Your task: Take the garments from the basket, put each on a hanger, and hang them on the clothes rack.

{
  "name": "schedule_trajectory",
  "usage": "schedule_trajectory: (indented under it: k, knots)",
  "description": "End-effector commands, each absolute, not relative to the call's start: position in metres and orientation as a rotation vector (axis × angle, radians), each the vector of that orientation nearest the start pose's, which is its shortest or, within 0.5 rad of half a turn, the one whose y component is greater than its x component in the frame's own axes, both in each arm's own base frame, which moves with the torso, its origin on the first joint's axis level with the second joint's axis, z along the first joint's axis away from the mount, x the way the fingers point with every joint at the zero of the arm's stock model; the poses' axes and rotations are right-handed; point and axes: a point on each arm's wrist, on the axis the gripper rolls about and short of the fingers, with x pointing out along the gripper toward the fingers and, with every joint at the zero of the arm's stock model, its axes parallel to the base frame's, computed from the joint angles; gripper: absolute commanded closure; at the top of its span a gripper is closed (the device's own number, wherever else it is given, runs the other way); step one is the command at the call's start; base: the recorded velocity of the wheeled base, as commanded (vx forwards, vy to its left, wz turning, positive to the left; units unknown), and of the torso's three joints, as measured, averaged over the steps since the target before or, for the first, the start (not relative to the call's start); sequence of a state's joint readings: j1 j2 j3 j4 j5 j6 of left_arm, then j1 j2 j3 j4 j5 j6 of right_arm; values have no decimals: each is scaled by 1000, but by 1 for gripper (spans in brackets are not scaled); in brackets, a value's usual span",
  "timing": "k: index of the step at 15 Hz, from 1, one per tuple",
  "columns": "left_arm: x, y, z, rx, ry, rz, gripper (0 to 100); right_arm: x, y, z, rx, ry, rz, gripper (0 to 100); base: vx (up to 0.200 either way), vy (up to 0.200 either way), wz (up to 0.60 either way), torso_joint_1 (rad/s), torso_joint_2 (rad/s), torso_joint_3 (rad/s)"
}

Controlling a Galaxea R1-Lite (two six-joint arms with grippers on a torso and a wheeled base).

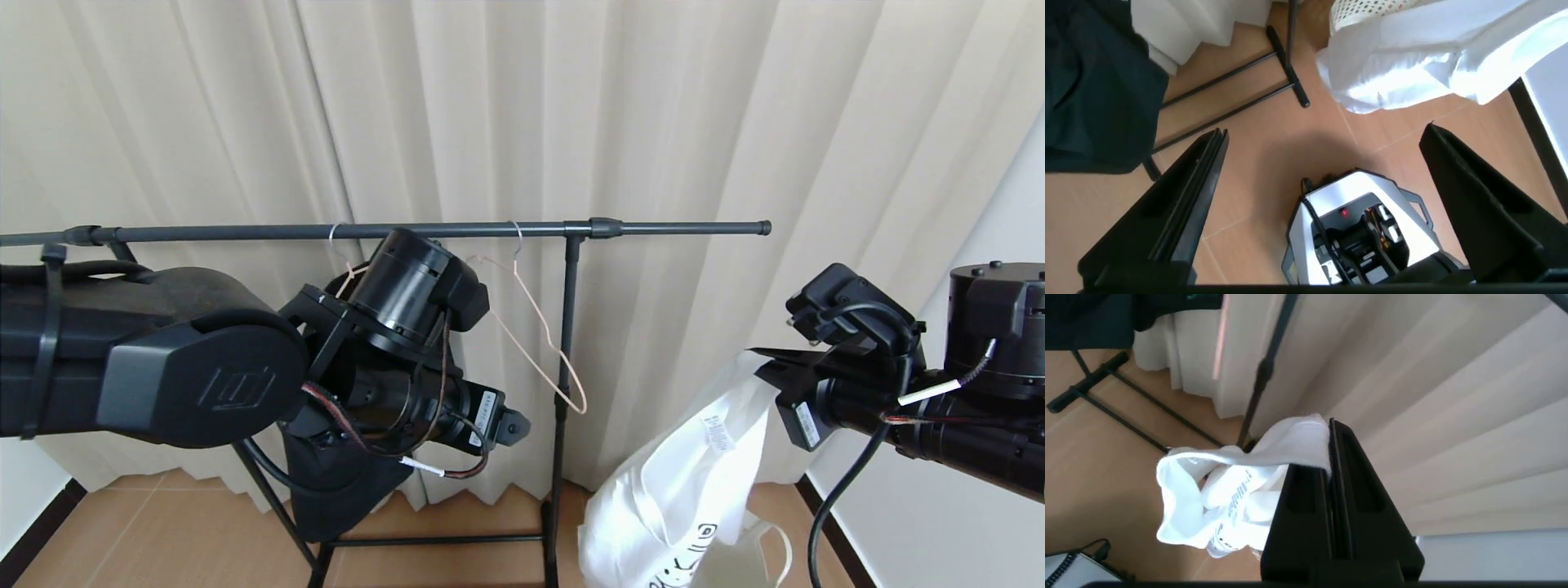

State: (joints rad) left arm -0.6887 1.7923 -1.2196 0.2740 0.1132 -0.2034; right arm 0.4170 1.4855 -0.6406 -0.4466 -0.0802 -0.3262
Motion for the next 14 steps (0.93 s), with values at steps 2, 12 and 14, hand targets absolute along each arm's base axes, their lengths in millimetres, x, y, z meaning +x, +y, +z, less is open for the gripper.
schedule_trajectory:
  k: [2, 12, 14]
  knots:
    - [253, -204, 181, 149, 846, -450, 0, 222, 96, 178, -426, 331, 398, 100, 200, 0, 0, 12, 5, -5]
    - [334, -251, 152, -27, 736, -294, 0, 224, 95, 177, -426, 334, 391, 100, 20, 0, 0, 1, 0, 0]
    - [347, -260, 151, -79, 716, -277, 0, 224, 95, 178, -426, 333, 390, 100, 0, 0, 0, 0, 0, 0]
